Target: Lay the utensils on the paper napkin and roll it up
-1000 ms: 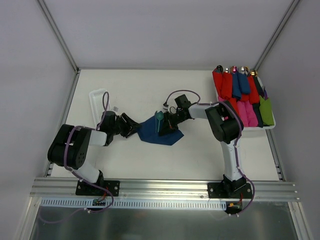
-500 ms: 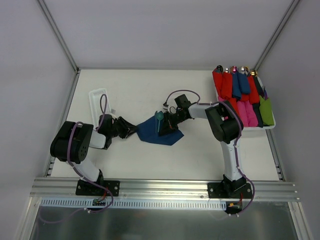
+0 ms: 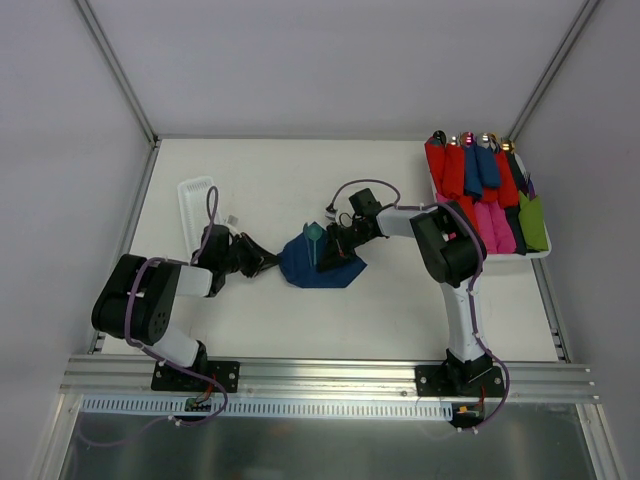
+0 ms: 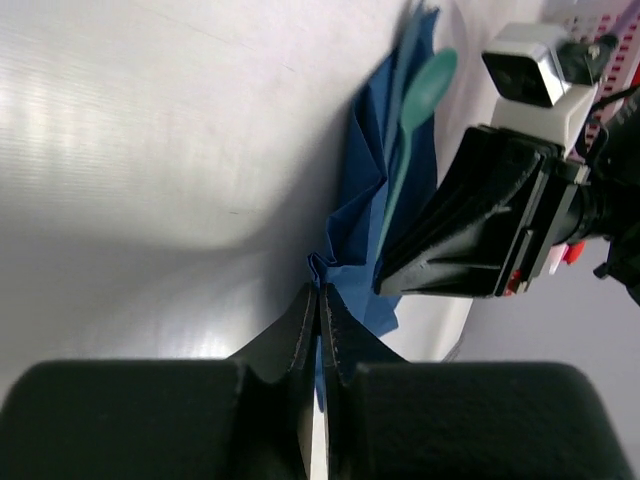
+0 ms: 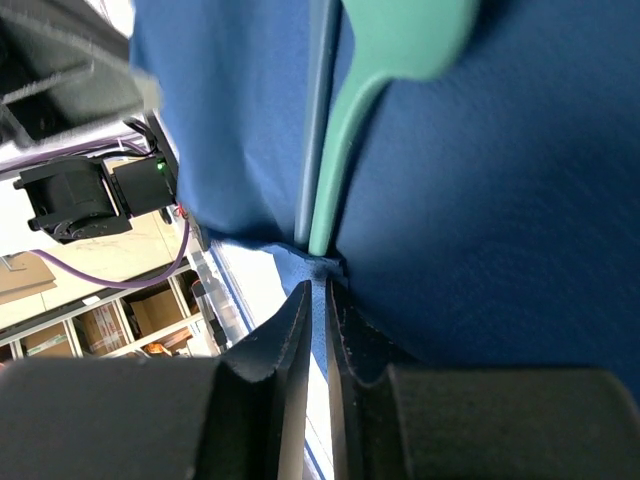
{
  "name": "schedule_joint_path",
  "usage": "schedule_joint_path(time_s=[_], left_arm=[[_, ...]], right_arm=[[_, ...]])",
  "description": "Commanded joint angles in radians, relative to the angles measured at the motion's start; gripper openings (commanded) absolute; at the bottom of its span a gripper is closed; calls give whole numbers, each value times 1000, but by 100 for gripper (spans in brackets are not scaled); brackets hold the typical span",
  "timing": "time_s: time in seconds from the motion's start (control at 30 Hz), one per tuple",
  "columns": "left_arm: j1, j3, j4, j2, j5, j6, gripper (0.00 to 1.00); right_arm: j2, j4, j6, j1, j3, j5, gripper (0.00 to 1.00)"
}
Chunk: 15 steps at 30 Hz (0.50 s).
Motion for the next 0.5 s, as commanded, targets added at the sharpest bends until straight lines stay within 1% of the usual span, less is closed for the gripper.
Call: schedule_joint_path(time_s=[0.0, 0.07, 0.1, 0.23, 0.33, 0.37, 0.47], left_arm=[[-53, 51, -33, -9, 3, 20, 0], [-76, 71, -62, 3, -23, 16, 1], [-79, 73, -71, 6, -33, 7, 18], [-81, 47, -67, 11, -80, -26, 37], [-81, 24, -49, 8, -93, -35, 45], [-79, 7, -23, 11, -93, -40, 50], [-71, -28, 33, 23, -91, -56, 53]], right_arm=[[14, -22, -28, 0, 31, 31, 13], [11, -24, -31, 0, 28, 31, 13], [11, -24, -29, 2, 28, 31, 13], [9, -25, -31, 0, 24, 31, 13], [9, -25, -34, 2, 26, 31, 13], [9, -27, -32, 2, 26, 29, 13], [12, -27, -32, 2, 28, 29, 13]])
